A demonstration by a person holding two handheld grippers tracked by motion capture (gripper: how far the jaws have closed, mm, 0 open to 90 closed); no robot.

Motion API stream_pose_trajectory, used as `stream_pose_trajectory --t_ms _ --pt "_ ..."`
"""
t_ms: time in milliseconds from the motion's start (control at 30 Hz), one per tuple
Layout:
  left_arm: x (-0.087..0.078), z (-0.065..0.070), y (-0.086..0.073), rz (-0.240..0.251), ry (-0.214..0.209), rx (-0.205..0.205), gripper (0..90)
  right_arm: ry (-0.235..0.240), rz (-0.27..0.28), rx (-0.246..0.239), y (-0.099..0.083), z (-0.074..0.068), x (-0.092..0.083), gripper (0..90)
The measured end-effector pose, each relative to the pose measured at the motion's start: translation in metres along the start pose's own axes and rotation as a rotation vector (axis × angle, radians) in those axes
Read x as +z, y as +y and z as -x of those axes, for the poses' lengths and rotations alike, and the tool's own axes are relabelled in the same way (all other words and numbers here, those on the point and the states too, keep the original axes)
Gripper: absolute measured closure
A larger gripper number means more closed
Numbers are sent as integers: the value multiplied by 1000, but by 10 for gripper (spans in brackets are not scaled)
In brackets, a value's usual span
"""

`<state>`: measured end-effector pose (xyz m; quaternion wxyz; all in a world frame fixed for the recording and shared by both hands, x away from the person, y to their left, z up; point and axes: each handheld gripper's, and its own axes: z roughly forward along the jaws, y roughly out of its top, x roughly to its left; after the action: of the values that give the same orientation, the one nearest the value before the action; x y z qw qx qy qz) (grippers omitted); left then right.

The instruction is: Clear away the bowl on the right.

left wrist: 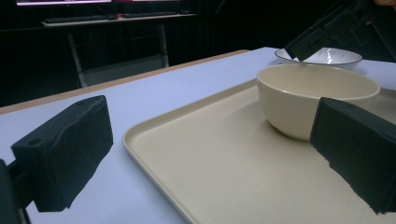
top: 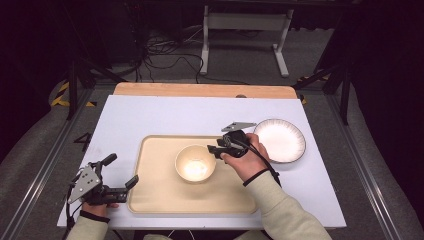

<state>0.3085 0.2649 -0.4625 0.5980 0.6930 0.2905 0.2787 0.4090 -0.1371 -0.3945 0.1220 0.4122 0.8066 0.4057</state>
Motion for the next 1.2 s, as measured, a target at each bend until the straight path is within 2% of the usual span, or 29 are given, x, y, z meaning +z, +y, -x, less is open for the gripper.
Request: stream_pose_trajectory --t_ms 67,133,167,333,367,400,467,633,700,800,900,933,1200 --pt "0 0 0 1 1 0 2 10 39 15 -1 1 -5 486" --pt "0 0 0 1 1 0 2 9 52 10 -1 2 -7 469" --pt "0 0 0 1 0 0 2 10 81 -11 -1 3 -11 447" --pt "0 0 0 0 1 0 2 22 100 -17 -3 5 -18 417" --pt "0 0 0 -5 -1 1 2 30 135 -43 -5 6 -23 396" --pt "0 0 0 -5 -1 1 2 30 135 -43 -5 6 -23 396" --pt "0 0 0 -2 1 0 2 37 171 -83 -6 7 -29 374" --pt "0 0 0 -5 -1 1 2 28 205 -130 -8 13 -41 354" --pt "0 0 0 -5 0 1 2 23 214 -162 -10 16 -46 352" --pt "0 -1 0 -5 0 1 2 26 272 -215 -14 21 -53 332" --pt "0 0 0 -5 0 1 2 31 302 -251 -18 25 -58 295" --pt "0 0 0 -4 1 0 2 34 329 -262 -19 26 -59 293" --pt "1 0 0 -2 3 -1 2 66 472 -279 -34 37 -76 188"
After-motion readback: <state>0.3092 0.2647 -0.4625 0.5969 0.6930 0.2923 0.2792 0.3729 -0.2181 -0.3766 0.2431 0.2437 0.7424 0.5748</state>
